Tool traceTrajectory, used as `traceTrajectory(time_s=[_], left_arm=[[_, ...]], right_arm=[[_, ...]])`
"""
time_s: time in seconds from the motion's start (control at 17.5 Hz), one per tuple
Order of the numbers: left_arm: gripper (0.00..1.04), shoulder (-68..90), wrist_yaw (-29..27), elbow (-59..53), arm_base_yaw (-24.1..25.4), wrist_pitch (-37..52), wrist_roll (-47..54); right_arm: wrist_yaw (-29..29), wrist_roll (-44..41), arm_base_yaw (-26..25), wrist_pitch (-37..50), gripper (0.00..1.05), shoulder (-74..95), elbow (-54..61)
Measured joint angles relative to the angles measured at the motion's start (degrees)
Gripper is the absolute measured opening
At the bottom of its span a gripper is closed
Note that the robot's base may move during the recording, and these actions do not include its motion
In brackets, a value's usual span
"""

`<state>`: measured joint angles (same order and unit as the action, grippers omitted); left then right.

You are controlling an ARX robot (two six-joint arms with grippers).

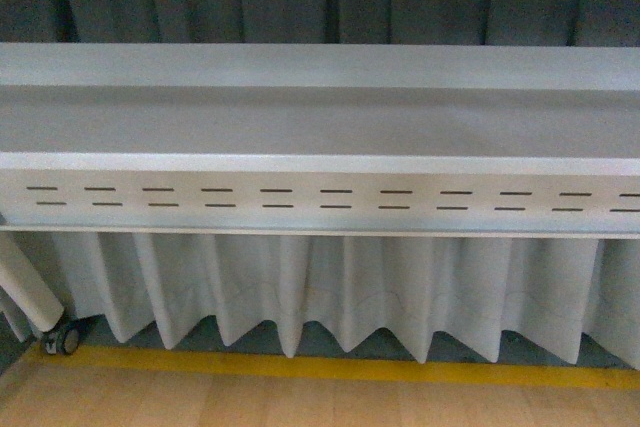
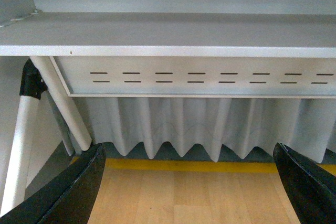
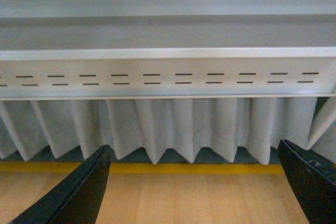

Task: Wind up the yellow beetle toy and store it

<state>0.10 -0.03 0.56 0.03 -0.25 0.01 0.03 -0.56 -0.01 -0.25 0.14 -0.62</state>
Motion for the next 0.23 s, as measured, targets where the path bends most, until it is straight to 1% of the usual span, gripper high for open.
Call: traceTrajectory(time_s=[0.23], left_arm=[[0.98, 0.0, 0.0, 0.0, 0.0, 0.0, 0.0]], right_arm=[[0.0, 0.0, 0.0, 0.0, 0.98, 0.0, 0.0]])
